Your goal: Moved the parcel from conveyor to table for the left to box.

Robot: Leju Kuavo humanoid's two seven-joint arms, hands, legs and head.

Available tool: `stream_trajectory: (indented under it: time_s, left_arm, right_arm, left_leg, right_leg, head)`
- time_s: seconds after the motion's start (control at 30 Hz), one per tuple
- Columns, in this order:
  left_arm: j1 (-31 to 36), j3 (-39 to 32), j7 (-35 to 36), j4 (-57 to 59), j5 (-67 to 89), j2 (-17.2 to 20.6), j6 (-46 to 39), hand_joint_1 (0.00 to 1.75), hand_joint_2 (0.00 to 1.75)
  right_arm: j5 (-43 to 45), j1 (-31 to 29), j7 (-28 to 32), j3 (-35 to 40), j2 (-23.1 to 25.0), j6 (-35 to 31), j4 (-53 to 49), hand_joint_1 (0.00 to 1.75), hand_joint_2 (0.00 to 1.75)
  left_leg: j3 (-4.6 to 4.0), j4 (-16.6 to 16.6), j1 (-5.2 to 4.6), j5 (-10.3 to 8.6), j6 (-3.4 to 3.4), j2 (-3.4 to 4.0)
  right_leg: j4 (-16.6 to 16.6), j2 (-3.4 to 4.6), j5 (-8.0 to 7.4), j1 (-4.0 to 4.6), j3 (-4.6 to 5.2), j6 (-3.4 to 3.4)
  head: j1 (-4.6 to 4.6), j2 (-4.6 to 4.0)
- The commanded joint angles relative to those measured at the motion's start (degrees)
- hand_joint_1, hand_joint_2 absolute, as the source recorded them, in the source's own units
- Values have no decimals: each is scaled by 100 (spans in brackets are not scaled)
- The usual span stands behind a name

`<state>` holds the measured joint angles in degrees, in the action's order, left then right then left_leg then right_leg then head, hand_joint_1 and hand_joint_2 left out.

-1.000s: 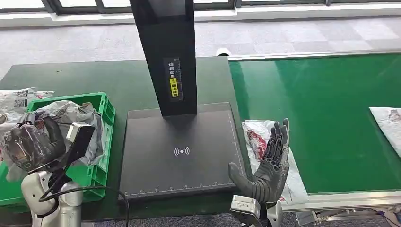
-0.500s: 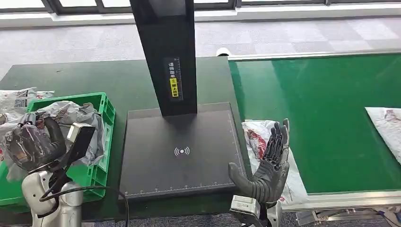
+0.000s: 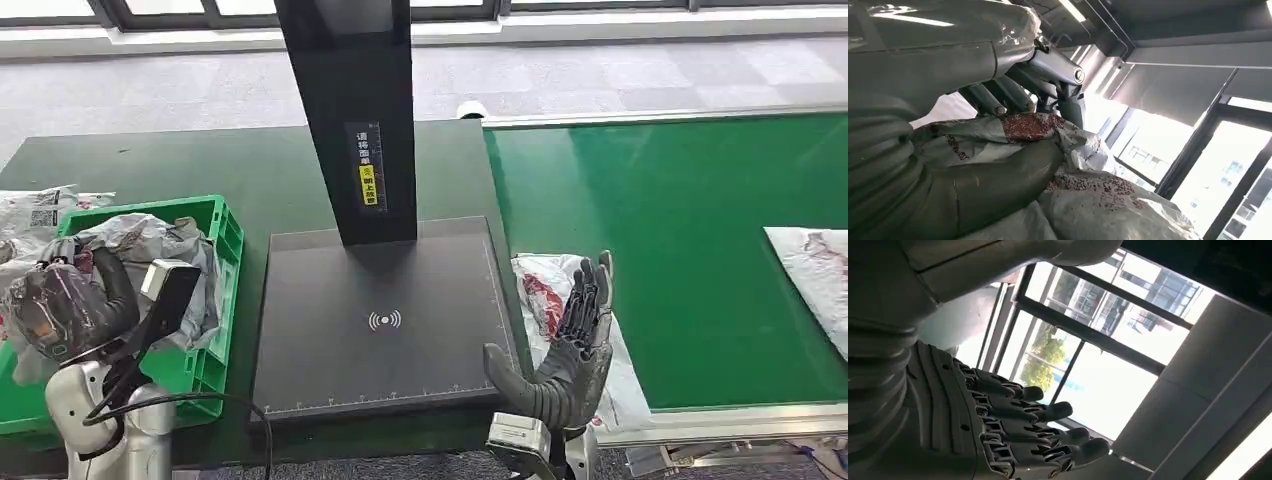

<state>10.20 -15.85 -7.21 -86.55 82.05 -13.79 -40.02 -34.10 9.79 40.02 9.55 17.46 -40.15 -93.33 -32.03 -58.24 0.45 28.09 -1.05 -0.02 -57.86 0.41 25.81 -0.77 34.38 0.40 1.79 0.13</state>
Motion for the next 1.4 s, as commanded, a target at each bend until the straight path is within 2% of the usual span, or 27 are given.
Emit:
stream_trajectory:
  time_s: [0.03,0.07,0.17,0.47,1.17,1.27,1.3,1.33,1.37,1.4]
  left_arm:
    - [339,-963,-727,64,-443,-299,2,0,175]
    - [522,-1787,-1749,228,-662,-621,2,0,175]
    - [567,-2135,-2101,258,-819,-621,2,0,175]
    - [589,-2137,-2087,295,-781,-621,2,0,175]
    - [605,-2211,-2127,253,-830,-621,2,0,175]
    - [584,-2308,-2590,28,-1398,-621,2,0,175]
    - [604,-2390,-3057,61,-2027,-621,2,0,175]
    - [538,-2327,-3279,-41,-2441,-621,2,0,175]
    - [406,-2128,-3279,-269,-2713,-621,2,0,175]
    - [-149,-1186,-3279,-909,-3762,-621,2,0,175]
  right_arm:
    - [52,-75,-2,-242,-5,15,135,0,175]
    - [98,-154,-2,-237,-21,15,209,0,175]
    - [118,-235,-2,-189,-38,15,331,0,175]
    - [116,-268,-2,-180,-37,15,366,0,175]
    - [131,-382,-2,-212,-72,15,472,0,175]
    - [52,-444,-2,-317,-37,15,624,0,175]
    - [-2,-504,-2,-466,5,15,856,0,175]
    - [-7,-611,-70,-571,-19,15,1142,0,175]
    - [-325,-726,-410,-740,-53,15,1434,0,175]
    - [-1793,-1031,-1779,-1344,-100,15,2073,0,175]
  left_leg:
    - [12,12,0,-3,1,-2]
    - [7,7,1,-2,1,-2]
    - [13,9,3,0,2,15]
    - [11,13,3,-5,2,-9]
    - [17,20,2,-5,3,-4]
    - [10,11,2,-1,2,-2]
    - [15,16,4,-2,2,3]
    - [9,10,4,-1,2,1]
    - [25,27,5,-5,3,8]
    - [14,13,7,-1,2,1]
  right_leg:
    - [10,-5,-2,2,-12,-5]
    - [6,-5,-1,2,-7,-3]
    - [11,12,-6,4,-10,-4]
    - [13,-6,-3,4,-14,-4]
    - [19,-2,-5,2,-20,-4]
    - [11,1,-2,2,-13,-3]
    - [17,5,-4,4,-16,-4]
    - [11,4,-3,3,-12,-3]
    - [28,9,-9,5,-26,-6]
    - [17,5,-4,6,-19,-2]
  head:
    - [0,0]
    - [0,0]
    - [0,0]
    - [0,0]
    - [0,0]
    - [0,0]
    - [0,0]
    - [0,0]
    - [0,0]
    - [0,0]
